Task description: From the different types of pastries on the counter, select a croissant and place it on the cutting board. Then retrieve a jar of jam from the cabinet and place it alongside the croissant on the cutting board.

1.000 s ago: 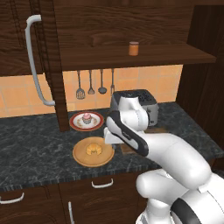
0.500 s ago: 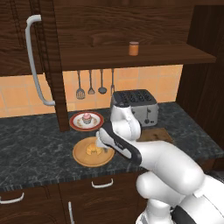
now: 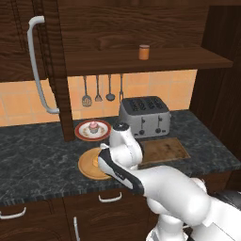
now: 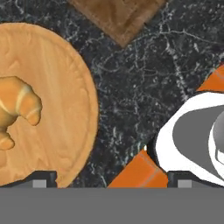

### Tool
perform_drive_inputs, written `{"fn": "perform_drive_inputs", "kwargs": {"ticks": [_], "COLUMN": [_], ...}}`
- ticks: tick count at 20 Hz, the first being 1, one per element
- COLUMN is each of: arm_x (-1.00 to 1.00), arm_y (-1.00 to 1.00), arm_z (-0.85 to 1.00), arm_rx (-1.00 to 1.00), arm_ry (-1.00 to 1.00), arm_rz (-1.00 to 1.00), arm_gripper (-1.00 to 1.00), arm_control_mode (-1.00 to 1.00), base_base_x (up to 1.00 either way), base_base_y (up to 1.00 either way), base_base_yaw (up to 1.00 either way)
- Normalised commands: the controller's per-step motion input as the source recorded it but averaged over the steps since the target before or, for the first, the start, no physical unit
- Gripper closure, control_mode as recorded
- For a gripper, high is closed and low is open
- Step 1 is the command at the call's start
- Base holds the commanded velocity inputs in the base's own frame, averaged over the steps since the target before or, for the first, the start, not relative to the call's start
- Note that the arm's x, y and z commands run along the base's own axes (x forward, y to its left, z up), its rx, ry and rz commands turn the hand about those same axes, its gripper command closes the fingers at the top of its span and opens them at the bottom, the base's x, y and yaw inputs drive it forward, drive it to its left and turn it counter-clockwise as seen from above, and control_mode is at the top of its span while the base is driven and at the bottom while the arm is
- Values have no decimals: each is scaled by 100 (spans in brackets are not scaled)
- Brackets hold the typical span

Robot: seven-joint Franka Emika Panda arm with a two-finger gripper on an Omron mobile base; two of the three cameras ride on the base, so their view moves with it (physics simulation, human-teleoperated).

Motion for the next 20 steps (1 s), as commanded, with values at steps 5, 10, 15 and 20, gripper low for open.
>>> {"fn": "perform_drive_inputs", "kwargs": {"ticks": [5, 10, 15, 20], "arm_x": [3, 9, 7, 7], "arm_y": [59, 53, 28, -4], "arm_z": [12, 77, 39, -21], "arm_rx": [-3, -16, -11, -8], "arm_ry": [0, 0, -4, -11], "arm_rz": [-39, -13, -2, 2], "arm_gripper": [-100, -100, -100, -100], "arm_control_mode": [-100, -100, -100, -100], "base_base_x": [0, 0, 0, 0], "base_base_y": [0, 0, 0, 0], "base_base_yaw": [0, 0, 0, 0]}}
